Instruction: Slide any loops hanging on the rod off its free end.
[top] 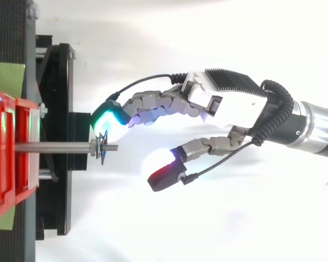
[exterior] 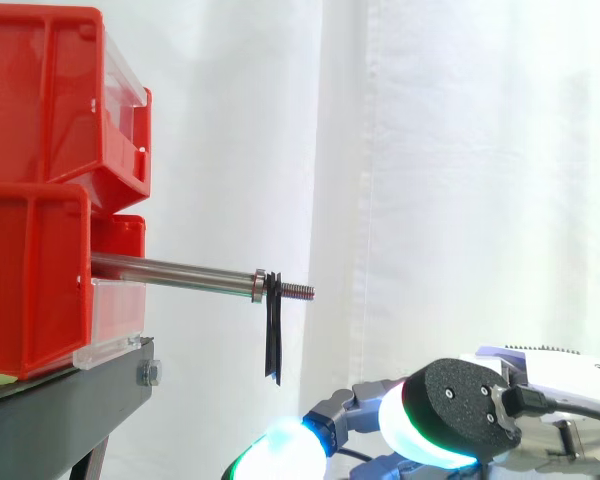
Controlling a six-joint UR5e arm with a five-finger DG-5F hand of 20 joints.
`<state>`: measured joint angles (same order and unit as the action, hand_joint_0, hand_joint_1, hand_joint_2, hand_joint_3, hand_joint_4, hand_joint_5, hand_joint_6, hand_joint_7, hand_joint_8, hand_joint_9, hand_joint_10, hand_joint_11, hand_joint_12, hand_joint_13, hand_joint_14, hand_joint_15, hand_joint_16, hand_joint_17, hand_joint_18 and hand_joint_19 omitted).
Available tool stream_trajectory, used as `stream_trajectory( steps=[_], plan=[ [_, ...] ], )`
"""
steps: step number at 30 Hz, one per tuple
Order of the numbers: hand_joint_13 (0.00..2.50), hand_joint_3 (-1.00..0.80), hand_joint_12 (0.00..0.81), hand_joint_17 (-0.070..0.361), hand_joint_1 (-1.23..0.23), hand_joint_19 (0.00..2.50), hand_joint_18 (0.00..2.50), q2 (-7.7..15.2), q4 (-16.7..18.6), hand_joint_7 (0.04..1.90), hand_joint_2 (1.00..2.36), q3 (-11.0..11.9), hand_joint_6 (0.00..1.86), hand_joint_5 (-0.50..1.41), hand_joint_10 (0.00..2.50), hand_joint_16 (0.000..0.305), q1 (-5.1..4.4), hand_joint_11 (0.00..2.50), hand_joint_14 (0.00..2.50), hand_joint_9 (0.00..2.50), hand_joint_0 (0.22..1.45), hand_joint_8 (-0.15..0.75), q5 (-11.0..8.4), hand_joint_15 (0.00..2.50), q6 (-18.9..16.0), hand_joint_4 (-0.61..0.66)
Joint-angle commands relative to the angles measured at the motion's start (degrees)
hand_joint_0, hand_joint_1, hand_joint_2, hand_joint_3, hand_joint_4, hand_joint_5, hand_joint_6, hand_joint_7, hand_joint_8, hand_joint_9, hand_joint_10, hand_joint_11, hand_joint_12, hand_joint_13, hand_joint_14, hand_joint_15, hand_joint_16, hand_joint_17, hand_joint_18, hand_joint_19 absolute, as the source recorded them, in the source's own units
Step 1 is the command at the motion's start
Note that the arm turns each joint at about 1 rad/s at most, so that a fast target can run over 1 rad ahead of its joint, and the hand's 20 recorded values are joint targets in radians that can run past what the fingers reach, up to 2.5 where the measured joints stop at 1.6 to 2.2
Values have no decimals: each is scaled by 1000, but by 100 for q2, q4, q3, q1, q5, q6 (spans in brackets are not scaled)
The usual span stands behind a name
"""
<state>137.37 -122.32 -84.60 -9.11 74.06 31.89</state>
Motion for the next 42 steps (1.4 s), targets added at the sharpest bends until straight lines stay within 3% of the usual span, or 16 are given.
stream_trajectory(
  steps=[1,5,7,10,15,20,23,29,37,42],
  plan=[
    [757,-456,367,122,-568,444,854,0,-12,766,1003,84,502,-190,0,54,32,38,4,722,571,323,3,142,10,283],
    [759,-452,366,122,-567,445,858,26,-29,767,1004,198,502,-189,0,54,32,44,5,723,572,323,38,142,10,284],
    [760,-455,366,122,-566,452,863,281,-55,772,1003,374,502,-188,1,54,58,44,5,727,573,325,126,137,-43,286],
    [763,-451,367,122,-563,451,865,369,-99,768,1003,514,502,-187,0,54,102,47,5,728,573,324,258,150,-131,284],
    [777,-444,367,122,-554,460,877,369,-143,774,1004,734,502,-184,2,54,138,55,5,743,579,329,302,147,-104,292],
    [828,-432,366,119,-566,476,911,369,-152,785,1006,804,503,-175,2,53,181,91,6,804,602,335,363,172,-60,294],
    [826,-433,361,119,-587,477,914,369,-143,798,1005,804,502,-172,2,53,234,108,6,814,608,328,513,187,-52,291],
    [833,-434,359,118,-617,485,920,369,-161,854,1006,971,503,-162,3,53,261,117,7,821,611,327,671,196,-43,303],
    [835,-421,360,118,-612,496,921,369,-161,915,1007,1094,503,-152,4,52,261,131,7,825,609,327,697,203,-52,309],
    [837,-416,361,118,-610,504,920,369,-126,949,1007,1147,503,-146,3,53,261,138,7,826,610,332,812,204,-8,306]
  ],
)
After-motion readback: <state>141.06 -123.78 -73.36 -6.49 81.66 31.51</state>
